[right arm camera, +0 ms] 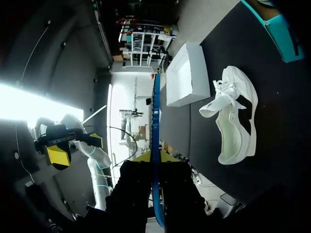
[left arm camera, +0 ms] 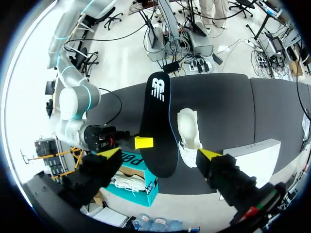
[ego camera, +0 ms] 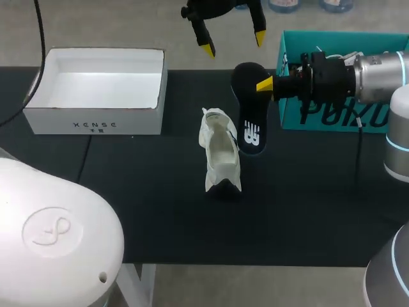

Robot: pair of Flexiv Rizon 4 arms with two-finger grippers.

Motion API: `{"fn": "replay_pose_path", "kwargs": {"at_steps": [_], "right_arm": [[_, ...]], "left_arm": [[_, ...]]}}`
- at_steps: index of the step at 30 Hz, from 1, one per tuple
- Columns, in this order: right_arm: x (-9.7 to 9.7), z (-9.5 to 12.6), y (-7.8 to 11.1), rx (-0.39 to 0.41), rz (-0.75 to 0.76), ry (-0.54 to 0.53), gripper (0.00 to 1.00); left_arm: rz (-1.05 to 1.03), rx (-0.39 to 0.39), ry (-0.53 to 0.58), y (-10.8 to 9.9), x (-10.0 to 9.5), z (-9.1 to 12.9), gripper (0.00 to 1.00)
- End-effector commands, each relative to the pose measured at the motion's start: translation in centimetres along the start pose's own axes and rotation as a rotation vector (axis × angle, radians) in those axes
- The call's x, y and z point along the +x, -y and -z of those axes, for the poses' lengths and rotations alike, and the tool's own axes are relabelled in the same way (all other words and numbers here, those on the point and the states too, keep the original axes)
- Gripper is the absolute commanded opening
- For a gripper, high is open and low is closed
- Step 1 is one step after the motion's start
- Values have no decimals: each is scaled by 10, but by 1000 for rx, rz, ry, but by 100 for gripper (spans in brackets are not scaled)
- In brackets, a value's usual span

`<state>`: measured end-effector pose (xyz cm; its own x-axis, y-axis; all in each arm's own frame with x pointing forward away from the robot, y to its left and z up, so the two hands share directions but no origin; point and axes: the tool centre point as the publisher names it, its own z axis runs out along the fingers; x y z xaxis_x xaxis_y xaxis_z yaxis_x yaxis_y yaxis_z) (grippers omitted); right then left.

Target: Take the shoe out of the shoebox, open the shoe tongue, remove and reinsert the insole, then place the shoe into the shoebox

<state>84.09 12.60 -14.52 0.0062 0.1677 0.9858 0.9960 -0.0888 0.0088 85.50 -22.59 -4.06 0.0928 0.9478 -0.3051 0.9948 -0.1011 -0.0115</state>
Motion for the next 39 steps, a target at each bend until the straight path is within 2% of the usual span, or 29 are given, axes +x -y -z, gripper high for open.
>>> {"fn": "replay_pose_path", "kwargs": {"at_steps": [1,8,19,35,39], "right_arm": [[1,1,-1,-12,3,-6,0],[3,5,-7,-57,-12,-2,0],[8,6,-8,-70,-24,-16,0],[9,9,-8,-66,-24,-28,0],[8,9,-8,-66,-25,-29,0]], "left_arm": [[14,-53,-194,-6,-8,3,100],[68,-157,-208,-14,-13,3,100],[71,-154,-154,-16,-25,2,100],[53,-157,-145,-19,-30,2,100],[29,-160,-95,-20,-30,2,100]]}}
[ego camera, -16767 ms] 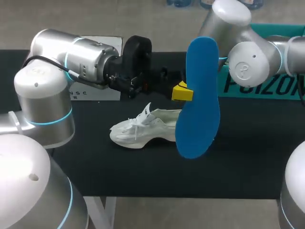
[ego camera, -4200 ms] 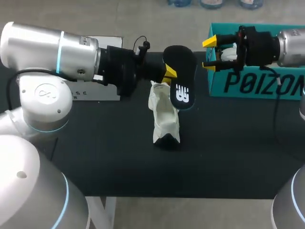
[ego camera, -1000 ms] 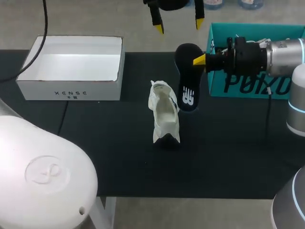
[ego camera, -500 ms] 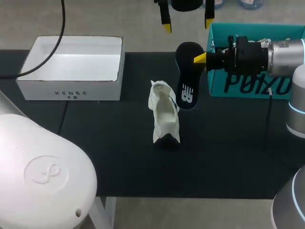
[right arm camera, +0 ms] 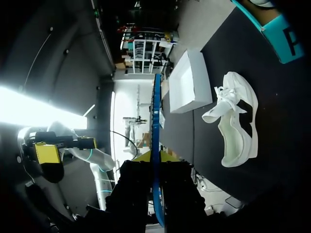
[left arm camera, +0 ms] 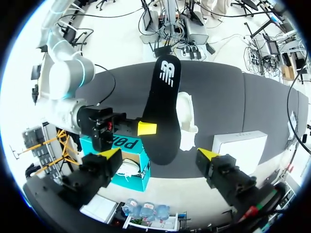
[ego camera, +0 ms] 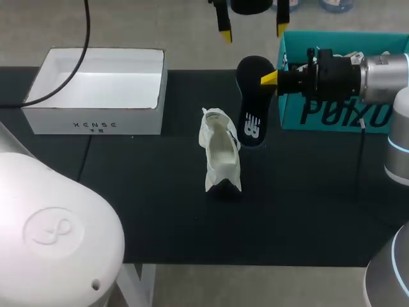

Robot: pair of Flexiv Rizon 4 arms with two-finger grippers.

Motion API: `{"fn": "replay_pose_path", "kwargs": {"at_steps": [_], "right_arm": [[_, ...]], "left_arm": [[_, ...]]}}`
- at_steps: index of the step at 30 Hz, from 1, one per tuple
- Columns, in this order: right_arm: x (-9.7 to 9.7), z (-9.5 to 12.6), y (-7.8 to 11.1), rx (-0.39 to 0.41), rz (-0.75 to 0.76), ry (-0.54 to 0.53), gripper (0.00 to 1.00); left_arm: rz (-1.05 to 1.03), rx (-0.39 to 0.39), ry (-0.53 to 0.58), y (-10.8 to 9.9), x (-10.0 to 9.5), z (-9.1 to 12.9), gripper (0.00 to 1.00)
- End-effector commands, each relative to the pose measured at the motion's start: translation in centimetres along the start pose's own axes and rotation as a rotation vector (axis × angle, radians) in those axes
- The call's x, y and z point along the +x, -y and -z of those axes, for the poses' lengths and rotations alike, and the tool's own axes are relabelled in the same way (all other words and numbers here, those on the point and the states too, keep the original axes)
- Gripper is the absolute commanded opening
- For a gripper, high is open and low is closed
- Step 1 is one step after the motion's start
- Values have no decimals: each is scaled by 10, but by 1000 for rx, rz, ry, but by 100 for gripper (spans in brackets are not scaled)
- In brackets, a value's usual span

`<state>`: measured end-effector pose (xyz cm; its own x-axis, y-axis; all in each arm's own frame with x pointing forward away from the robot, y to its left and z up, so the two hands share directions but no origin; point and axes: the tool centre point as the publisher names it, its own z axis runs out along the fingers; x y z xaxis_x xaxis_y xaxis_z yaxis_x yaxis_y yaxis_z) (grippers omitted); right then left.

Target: Take the shoe out of the shoebox, open the shoe tongue, remove and reinsert the insole, then place the shoe into the shoebox

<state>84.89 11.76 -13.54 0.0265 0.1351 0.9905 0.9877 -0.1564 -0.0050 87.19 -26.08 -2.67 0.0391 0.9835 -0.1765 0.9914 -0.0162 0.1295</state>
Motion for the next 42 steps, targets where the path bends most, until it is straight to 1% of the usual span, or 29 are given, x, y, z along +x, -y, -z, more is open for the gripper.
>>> {"fn": "replay_pose_path", "kwargs": {"at_steps": [1,5,7,8,9,10,13,15,16,17,18,19,22,24,28,30,31,34,39,42], "right_arm": [[0,0,1,-1,-1,1,0],[0,1,1,-2,-1,3,0],[0,3,1,-4,-1,7,0],[1,5,1,-6,-1,10,0],[1,7,1,-10,-2,11,0],[3,9,0,-12,-2,12,0],[6,14,-2,-18,0,10,0],[9,18,-3,-23,2,5,0],[10,20,-4,-25,1,2,0],[12,22,-5,-25,0,-2,0],[13,23,-5,-24,-1,-5,0],[15,25,-5,-18,-4,-13,0],[20,30,-3,5,-9,-29,0],[22,33,-2,20,-18,-41,0],[29,41,1,58,-53,-100,0],[35,44,4,71,-63,-130,0],[38,45,5,75,-64,-140,0],[45,47,7,77,-48,-142,0],[47,48,6,65,-45,-126,0],[50,49,6,61,-54,-137,0]], "left_arm": [[-15,0,69,1,5,-2,100],[7,-14,214,2,4,-3,100],[28,-50,331,1,9,-3,100],[53,-53,362,2,13,-4,100],[53,-70,387,3,16,-4,100],[55,-99,442,3,22,-7,100],[106,-145,576,7,30,-9,100],[99,-206,673,7,35,-11,100],[131,-191,726,9,37,-11,100],[136,-195,779,11,39,-11,100],[143,-208,806,12,40,-11,100],[175,-204,848,14,42,-10,100],[199,-238,934,15,47,-8,100],[248,-232,1007,16,49,-5,100],[271,-240,1096,19,48,-2,100],[302,-225,1145,20,45,-2,100],[299,-235,1162,21,42,-3,100],[294,-237,1212,26,34,-7,100],[325,-191,1268,32,20,-15,100],[330,-186,1294,33,12,-20,100]]}}
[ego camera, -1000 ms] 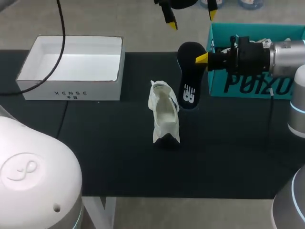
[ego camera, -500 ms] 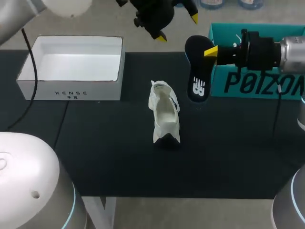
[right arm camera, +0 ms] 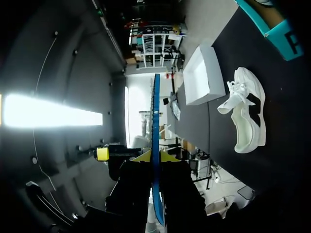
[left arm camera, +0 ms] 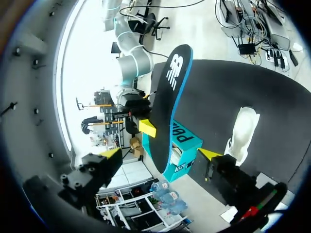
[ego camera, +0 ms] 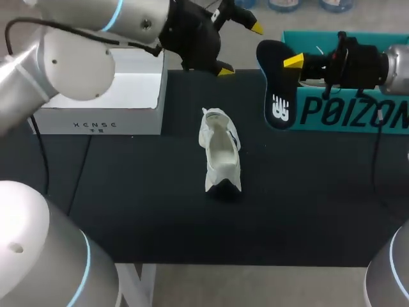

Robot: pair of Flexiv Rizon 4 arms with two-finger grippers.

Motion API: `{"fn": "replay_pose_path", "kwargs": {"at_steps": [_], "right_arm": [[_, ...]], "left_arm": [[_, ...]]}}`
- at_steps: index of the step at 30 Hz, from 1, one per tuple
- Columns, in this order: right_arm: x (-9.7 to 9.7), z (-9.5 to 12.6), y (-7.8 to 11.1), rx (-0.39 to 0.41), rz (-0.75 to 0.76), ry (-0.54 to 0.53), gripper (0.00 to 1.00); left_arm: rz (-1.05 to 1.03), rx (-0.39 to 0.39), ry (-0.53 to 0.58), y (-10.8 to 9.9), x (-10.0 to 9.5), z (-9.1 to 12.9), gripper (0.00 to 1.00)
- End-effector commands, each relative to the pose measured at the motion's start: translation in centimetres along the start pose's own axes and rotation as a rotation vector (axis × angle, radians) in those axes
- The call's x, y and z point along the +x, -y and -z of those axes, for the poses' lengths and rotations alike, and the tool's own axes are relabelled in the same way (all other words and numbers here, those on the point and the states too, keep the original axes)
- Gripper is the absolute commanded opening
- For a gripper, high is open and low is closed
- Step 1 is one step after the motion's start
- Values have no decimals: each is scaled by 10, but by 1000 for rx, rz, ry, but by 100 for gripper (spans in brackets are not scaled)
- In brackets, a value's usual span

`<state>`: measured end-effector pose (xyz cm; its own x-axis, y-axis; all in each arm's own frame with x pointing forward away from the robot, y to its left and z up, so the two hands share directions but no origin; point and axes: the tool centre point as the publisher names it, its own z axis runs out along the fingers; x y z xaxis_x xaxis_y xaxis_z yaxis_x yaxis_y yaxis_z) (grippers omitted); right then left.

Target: Take the shoe out of the shoebox, open the shoe tongue, remove and reinsert the insole, then place the shoe into the shoebox

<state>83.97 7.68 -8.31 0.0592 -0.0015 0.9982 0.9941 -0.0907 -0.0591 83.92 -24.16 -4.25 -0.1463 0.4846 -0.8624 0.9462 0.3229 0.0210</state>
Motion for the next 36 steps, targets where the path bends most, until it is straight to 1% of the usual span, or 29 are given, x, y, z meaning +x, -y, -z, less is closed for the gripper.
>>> {"fn": "replay_pose_path", "kwargs": {"at_steps": [1,5,8,9,10,11,12,14,15,16,17,25,30,31,32,33,34,36], "right_arm": [[5,-1,4,-11,-5,-9,0],[9,-2,5,-18,-23,-21,0],[12,-5,8,-14,-26,-22,0],[13,-5,9,-13,-26,-20,0],[13,-6,11,-13,-26,-20,0],[14,-6,11,-13,-24,-18,0],[15,-6,12,-13,-23,-17,0],[16,-7,13,-16,-19,-15,0],[17,-7,14,-17,-18,-15,0],[17,-7,14,-17,-18,-16,0],[17,-8,15,-18,-17,-15,0],[17,-14,22,13,-17,-2,0],[15,-13,24,23,-17,13,0],[14,-13,24,22,-19,15,0],[13,-13,23,21,-20,16,0],[13,-13,23,20,-21,17,0],[13,-12,23,19,-22,17,0],[12,-12,22,17,-23,17,0]], "left_arm": [[2,18,477,2,3,-17,100],[-3,41,490,6,4,-26,100],[-3,43,513,7,4,-30,100],[-3,40,519,6,4,-32,82],[-9,35,528,6,4,-33,61],[-15,32,535,5,4,-34,49],[-13,30,541,5,4,-35,43],[-16,27,550,4,4,-38,41],[-16,30,555,4,4,-39,38],[-17,31,560,4,4,-40,33],[-16,32,564,4,4,-42,31],[-17,75,569,5,1,-53,29],[-18,106,559,6,-1,-56,30],[-18,110,556,6,-1,-57,29],[-19,110,555,6,-1,-58,24],[-19,111,556,6,-1,-58,16],[-20,111,556,6,-1,-59,0],[-19,111,555,5,-1,-60,0]]}}
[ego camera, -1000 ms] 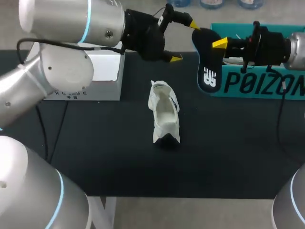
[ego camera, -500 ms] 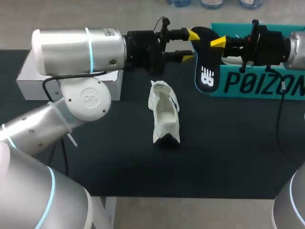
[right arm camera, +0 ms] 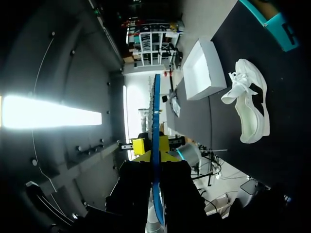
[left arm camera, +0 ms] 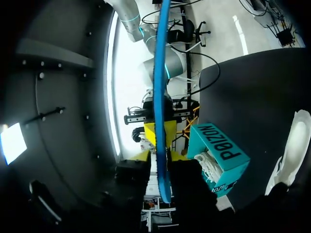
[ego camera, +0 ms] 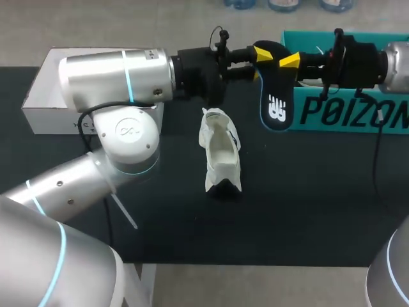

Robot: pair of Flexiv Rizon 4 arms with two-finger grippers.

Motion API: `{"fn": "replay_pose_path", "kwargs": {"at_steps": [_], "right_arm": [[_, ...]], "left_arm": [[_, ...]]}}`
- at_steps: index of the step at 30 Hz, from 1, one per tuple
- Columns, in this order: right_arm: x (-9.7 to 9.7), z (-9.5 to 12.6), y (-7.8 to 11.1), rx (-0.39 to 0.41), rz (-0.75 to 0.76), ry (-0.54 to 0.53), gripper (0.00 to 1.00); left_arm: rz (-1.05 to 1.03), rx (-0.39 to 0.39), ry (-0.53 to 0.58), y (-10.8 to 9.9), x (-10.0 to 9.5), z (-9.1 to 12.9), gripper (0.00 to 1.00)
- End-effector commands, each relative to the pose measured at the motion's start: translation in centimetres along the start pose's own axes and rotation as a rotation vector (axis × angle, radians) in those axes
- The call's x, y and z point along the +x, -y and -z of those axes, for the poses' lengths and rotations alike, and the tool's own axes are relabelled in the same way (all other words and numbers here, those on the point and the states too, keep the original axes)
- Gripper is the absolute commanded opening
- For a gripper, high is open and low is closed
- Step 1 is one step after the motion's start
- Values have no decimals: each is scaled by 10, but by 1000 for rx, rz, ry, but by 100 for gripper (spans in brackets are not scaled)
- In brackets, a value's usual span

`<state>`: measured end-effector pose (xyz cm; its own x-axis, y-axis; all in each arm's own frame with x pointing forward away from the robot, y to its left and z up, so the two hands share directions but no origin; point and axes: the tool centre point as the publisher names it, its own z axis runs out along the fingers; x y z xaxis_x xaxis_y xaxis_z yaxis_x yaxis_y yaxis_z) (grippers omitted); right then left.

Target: Take the shoe out of the shoebox, open the shoe tongue, remove and reinsert the insole, then place the shoe into the shoebox

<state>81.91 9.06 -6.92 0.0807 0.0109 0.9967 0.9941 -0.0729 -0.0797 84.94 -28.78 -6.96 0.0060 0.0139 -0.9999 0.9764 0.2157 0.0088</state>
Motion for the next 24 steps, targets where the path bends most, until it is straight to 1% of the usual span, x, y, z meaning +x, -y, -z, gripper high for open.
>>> {"fn": "replay_pose_path", "kwargs": {"at_steps": [1,7,8,9,10,13,16,19,20,24], "right_arm": [[0,0,-1,-1,-3,3,0],[1,-1,-2,21,2,2,0],[0,-1,-2,20,12,17,30],[0,-1,-2,17,19,28,100],[-2,2,-3,24,33,38,100],[-12,20,-12,-4,82,129,100],[-25,46,-25,-58,74,220,100],[-34,71,-36,-117,50,307,100],[-36,78,-40,-158,39,341,100],[-36,78,-40,-158,39,341,100]], "left_arm": [[1,1,33,-1,3,-5,0],[7,8,18,-1,9,-10,0],[12,13,13,-1,10,-11,0],[14,20,3,0,11,-11,0],[10,24,-5,1,13,-11,0],[23,34,-23,4,16,-8,0],[32,40,-36,7,18,-3,0],[47,43,-50,8,21,1,0],[51,42,-54,9,22,2,0],[80,29,-57,10,25,4,0]]}}
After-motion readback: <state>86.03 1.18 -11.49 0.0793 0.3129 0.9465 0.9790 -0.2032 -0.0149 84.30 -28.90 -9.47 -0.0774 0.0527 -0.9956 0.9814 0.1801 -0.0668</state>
